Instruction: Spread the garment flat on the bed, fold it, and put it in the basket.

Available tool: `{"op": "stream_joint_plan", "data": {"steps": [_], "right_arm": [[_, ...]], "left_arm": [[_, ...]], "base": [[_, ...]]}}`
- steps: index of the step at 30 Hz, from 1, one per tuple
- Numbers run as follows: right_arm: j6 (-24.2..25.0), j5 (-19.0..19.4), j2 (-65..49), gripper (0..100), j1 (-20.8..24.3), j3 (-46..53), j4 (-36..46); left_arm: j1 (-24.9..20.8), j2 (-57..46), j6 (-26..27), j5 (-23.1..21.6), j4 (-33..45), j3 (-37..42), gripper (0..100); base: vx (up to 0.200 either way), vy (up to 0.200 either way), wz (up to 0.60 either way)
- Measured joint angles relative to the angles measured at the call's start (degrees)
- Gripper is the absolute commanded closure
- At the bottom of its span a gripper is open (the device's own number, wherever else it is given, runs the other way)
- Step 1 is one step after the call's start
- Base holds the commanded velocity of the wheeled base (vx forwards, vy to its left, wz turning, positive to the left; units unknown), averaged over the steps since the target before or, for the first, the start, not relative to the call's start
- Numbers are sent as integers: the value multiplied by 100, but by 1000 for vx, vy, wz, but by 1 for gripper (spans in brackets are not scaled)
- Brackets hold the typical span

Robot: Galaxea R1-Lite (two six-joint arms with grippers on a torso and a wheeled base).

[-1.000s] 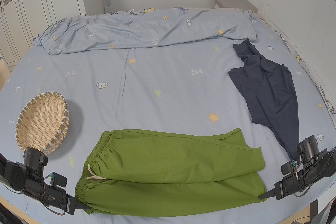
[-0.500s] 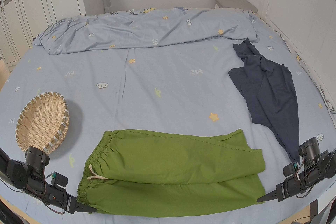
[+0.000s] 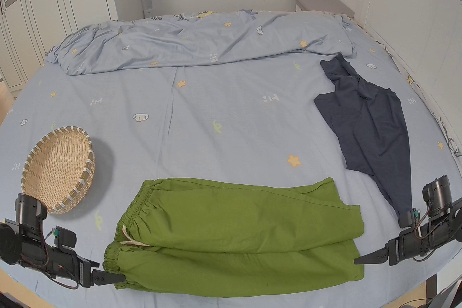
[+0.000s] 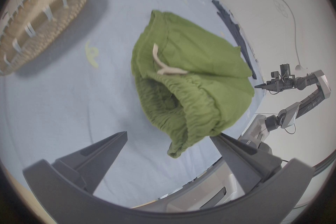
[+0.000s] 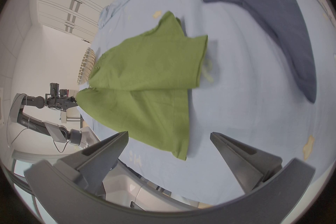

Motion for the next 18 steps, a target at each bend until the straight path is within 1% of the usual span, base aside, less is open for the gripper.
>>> {"op": "stream_joint_plan", "data": {"steps": [4, 7, 11, 14, 16, 18], "right_arm": [[2, -24, -290, 0, -66, -344, 224], [0, -38, -416, 0, -102, -667, 408], [0, -50, -523, 0, -146, -975, 521], [2, -52, -549, 0, -194, -1126, 536], [16, -55, -538, 0, -232, -1253, 542], [35, -55, -502, 0, -265, -1391, 542]], "left_arm": [[163, -712, -173, -321, 71, -101, 0], [202, -1136, -274, -446, 279, -239, 0], [177, -1545, -123, -508, 896, -347, 0], [157, -1671, -77, -545, 1100, -457, 0], [141, -1669, -268, -588, 1113, -647, 0], [119, -1606, -627, -675, 1118, -937, 0]], "base": [[0, 0, 0], [0, 0, 0], [0, 0, 0], [0, 0, 0], [0, 0, 0], [0, 0, 0]]}}
